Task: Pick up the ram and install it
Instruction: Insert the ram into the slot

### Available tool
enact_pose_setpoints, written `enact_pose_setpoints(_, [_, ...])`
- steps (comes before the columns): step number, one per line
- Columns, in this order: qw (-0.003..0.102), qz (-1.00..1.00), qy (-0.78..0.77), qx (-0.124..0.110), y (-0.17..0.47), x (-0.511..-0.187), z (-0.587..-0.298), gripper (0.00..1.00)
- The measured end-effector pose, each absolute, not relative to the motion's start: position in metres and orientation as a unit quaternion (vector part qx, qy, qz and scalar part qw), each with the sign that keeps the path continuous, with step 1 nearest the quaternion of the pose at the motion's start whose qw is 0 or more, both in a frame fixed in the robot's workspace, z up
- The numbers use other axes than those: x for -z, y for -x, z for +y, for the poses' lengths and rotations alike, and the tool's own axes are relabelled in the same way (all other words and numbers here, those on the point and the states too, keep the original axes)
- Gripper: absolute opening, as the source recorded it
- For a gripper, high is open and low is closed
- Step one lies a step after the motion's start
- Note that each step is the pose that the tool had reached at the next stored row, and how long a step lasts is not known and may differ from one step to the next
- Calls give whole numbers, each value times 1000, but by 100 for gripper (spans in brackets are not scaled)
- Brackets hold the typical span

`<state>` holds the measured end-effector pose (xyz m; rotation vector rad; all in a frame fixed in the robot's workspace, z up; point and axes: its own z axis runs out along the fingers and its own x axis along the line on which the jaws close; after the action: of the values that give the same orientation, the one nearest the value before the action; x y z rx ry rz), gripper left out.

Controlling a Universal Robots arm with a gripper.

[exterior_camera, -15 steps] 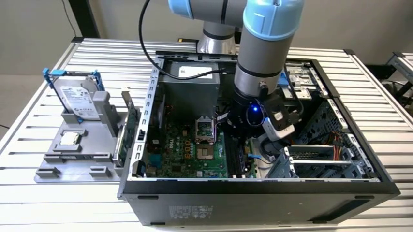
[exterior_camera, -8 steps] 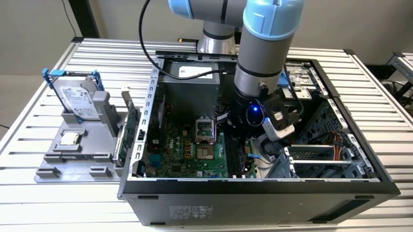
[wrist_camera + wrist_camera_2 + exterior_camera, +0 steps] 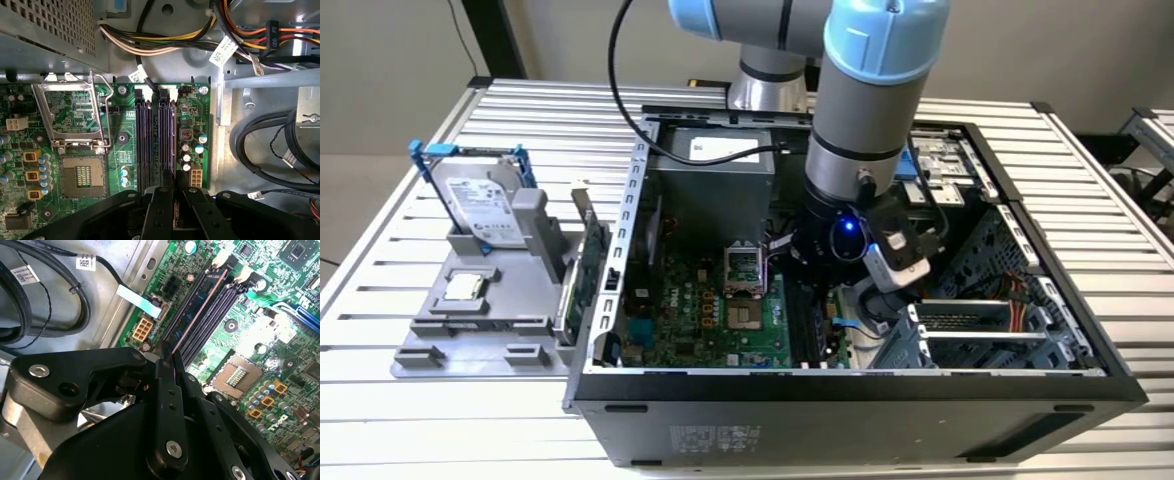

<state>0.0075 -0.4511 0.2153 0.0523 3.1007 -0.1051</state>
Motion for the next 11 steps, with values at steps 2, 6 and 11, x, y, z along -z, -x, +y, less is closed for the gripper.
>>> enact_pose_setpoints(2, [19, 999, -17, 34, -8, -215, -451, 0])
enact_pose_setpoints(6, [19, 999, -17, 34, -8, -215, -451, 0])
enact_pose_setpoints(11, [17, 999, -16, 34, -8, -212, -451, 0])
